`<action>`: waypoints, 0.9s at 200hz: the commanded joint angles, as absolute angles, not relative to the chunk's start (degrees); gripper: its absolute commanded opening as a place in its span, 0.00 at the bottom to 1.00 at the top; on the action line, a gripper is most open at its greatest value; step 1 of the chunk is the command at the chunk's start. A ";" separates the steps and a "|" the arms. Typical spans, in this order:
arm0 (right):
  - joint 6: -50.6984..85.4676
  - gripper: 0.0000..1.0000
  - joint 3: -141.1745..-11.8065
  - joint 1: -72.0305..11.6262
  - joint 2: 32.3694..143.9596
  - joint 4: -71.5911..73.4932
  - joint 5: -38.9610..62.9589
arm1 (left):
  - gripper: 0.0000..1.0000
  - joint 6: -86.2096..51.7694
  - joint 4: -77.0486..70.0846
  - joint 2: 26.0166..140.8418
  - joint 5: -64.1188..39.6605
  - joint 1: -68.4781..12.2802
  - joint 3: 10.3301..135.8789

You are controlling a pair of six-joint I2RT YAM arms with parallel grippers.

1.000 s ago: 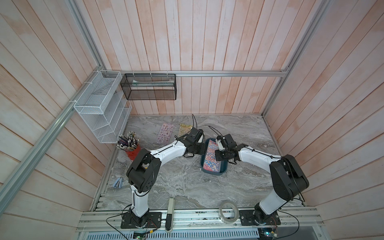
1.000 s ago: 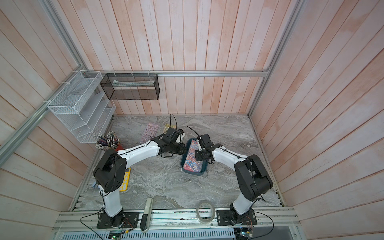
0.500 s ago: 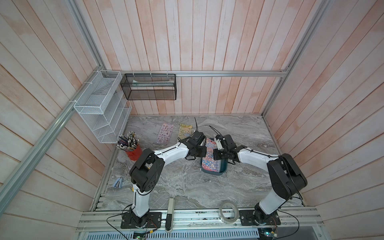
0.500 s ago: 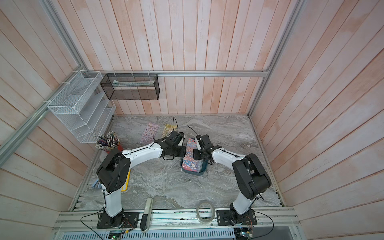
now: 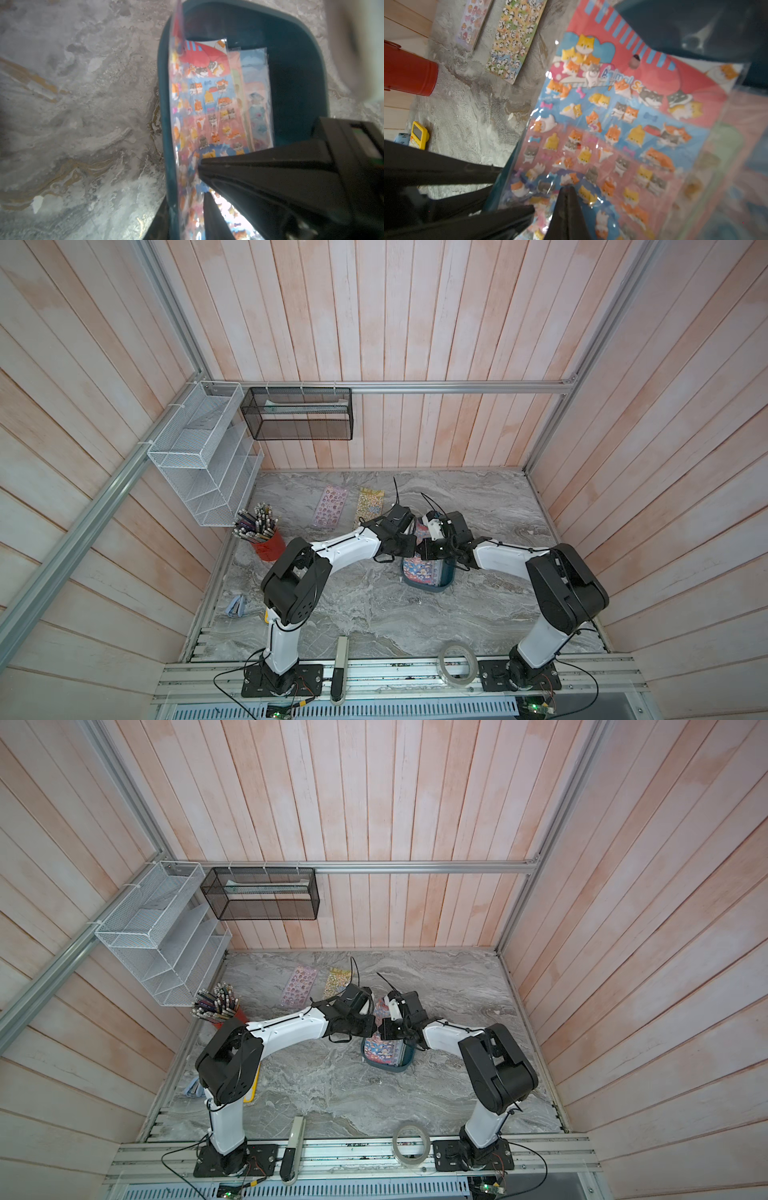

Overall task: Take the stickers out of the storage box
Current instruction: Pick up the sticker from the storage box.

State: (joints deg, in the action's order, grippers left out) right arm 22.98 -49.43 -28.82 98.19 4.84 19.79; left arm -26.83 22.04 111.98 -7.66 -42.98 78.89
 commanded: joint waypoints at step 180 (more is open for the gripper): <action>20.27 0.18 -51.51 -27.75 86.36 -15.09 8.00 | 0.00 -27.72 21.89 112.74 -10.68 -42.96 78.79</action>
State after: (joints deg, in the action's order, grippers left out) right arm 20.36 -49.89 -28.71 88.90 -7.20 14.55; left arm -26.83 23.70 112.51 -10.04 -43.44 79.07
